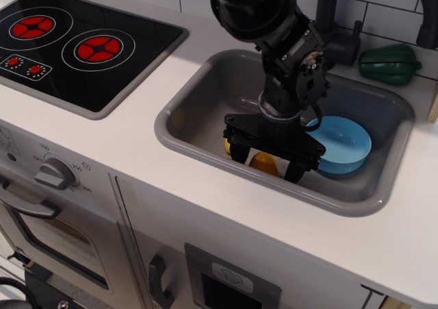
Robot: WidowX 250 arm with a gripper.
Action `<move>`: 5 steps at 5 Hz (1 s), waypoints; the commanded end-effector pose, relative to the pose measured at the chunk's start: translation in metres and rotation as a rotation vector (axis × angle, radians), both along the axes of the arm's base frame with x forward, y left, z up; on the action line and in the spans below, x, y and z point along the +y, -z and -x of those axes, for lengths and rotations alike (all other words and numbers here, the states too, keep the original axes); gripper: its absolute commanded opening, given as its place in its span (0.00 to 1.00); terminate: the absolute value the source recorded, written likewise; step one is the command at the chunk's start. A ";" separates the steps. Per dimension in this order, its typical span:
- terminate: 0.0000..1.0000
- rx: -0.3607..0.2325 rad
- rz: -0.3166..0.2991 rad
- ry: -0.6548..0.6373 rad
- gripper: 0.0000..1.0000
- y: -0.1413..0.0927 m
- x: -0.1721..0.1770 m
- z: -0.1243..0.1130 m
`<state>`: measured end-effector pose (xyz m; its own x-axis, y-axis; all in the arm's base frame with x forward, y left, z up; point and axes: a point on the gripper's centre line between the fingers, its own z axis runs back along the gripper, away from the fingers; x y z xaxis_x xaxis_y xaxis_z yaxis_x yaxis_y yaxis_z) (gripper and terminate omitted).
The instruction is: Put corn in bowl sink
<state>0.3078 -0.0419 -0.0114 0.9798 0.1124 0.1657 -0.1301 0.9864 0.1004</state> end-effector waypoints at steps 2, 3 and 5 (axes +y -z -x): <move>0.00 -0.039 0.069 -0.018 0.00 -0.038 0.000 -0.008; 0.00 -0.048 0.127 -0.051 0.00 -0.064 -0.002 -0.009; 0.00 -0.069 0.174 -0.152 0.00 -0.079 -0.018 -0.047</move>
